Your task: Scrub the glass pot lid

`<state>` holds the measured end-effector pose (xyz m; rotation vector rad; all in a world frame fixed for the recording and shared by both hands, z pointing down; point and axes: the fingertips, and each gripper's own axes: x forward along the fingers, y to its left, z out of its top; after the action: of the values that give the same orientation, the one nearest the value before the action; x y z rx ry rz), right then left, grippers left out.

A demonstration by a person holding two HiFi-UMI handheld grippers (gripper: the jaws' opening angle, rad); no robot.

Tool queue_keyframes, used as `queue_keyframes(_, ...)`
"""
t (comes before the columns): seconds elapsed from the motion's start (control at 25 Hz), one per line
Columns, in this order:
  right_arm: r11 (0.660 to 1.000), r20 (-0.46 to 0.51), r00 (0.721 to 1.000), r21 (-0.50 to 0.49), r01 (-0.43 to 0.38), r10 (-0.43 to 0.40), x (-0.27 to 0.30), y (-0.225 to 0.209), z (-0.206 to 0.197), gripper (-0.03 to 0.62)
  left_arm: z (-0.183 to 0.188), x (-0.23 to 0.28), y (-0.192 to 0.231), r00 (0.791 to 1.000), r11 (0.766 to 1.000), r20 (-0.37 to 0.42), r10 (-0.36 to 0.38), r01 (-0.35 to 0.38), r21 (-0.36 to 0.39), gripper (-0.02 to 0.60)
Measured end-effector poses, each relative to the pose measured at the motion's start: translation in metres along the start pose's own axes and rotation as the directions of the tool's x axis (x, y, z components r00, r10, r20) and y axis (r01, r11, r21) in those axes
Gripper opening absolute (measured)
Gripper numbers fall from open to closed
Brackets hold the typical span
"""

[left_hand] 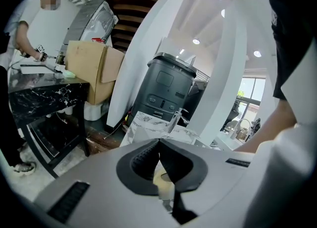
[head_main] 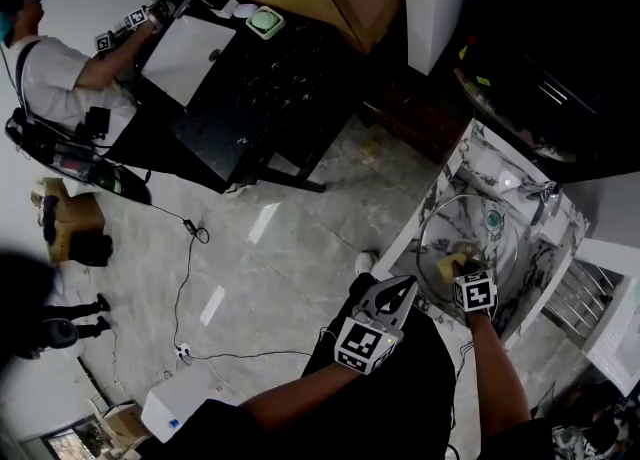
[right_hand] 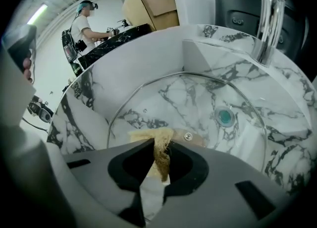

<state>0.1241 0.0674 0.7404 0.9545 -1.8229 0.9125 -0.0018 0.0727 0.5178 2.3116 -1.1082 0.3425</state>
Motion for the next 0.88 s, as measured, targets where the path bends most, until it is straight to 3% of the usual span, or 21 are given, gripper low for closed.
queue_keyframes(0.32, 0.999, 0.000, 0.999, -0.026, -0.039, 0.039, 0.017, 0.023, 0.024, 0.071, 0.007, -0.002, 0.022, 1.000, 0.999, 0.008, 0.030, -0.029, -0.023, 0.017)
queue_keyframes(0.88, 0.994, 0.030, 0.997, -0.086, -0.062, 0.064, 0.038, 0.018, 0.070, 0.071, 0.017, 0.019, 0.040, 0.999, 0.998, 0.001, 0.054, -0.054, -0.044, 0.017)
